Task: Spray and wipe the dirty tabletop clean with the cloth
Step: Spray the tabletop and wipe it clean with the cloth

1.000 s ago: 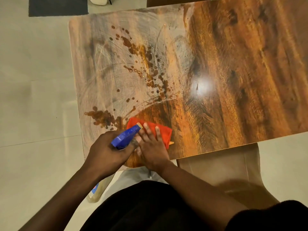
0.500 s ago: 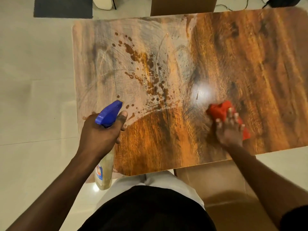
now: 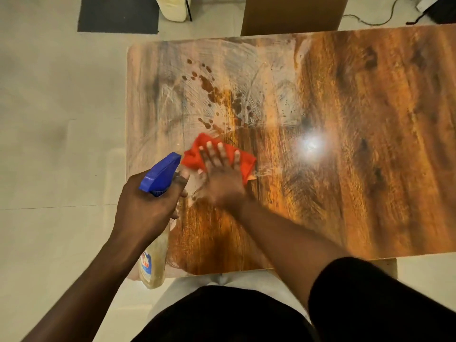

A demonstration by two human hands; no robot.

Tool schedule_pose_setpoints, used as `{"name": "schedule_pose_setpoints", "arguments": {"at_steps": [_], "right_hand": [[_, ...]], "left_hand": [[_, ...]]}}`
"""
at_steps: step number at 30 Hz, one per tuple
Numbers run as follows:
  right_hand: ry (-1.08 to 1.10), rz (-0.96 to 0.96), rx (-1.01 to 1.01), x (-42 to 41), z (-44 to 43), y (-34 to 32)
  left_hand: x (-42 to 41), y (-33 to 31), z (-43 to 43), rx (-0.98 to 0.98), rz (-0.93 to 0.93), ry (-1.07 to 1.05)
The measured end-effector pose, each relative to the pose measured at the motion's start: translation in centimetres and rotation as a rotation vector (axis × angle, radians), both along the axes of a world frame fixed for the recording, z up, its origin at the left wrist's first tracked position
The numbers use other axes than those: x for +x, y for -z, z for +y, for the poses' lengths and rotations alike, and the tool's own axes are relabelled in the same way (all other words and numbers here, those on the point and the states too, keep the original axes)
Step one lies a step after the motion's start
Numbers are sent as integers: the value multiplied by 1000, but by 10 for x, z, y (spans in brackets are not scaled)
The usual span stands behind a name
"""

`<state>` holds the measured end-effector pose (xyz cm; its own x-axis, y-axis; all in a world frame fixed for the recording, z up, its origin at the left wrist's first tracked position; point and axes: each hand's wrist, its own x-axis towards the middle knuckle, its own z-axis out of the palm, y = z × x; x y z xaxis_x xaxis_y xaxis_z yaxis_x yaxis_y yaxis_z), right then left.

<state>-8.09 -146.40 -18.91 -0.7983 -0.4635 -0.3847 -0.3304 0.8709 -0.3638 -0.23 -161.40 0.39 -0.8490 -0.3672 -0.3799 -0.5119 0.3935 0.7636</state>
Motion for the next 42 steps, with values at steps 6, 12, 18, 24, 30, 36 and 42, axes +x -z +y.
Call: {"name": "schedule_pose_setpoints", "arguments": {"at_steps": [6, 12, 18, 24, 30, 36, 42], "right_hand": [[-426, 10, -82, 107, -14, 6], [-222, 52, 39, 81, 101, 3], [520, -3, 128, -47, 257, -12], [1076, -108, 105, -148, 260, -9], [464, -28, 103, -142, 112, 3], [-145, 33, -82, -9, 4, 8], [-502, 78, -118, 106, 57, 18]], "left_hand": [[-12, -3, -1, -43, -4, 1], [-20, 5, 1, -13, 18, 44], [-16, 9, 10, -18, -70, 108], [-8, 6, 9, 16, -42, 72], [-9, 0, 8, -21, -35, 29], [-22, -4, 8, -57, 9, 24], [-41, -8, 13, -13, 71, -1]]}}
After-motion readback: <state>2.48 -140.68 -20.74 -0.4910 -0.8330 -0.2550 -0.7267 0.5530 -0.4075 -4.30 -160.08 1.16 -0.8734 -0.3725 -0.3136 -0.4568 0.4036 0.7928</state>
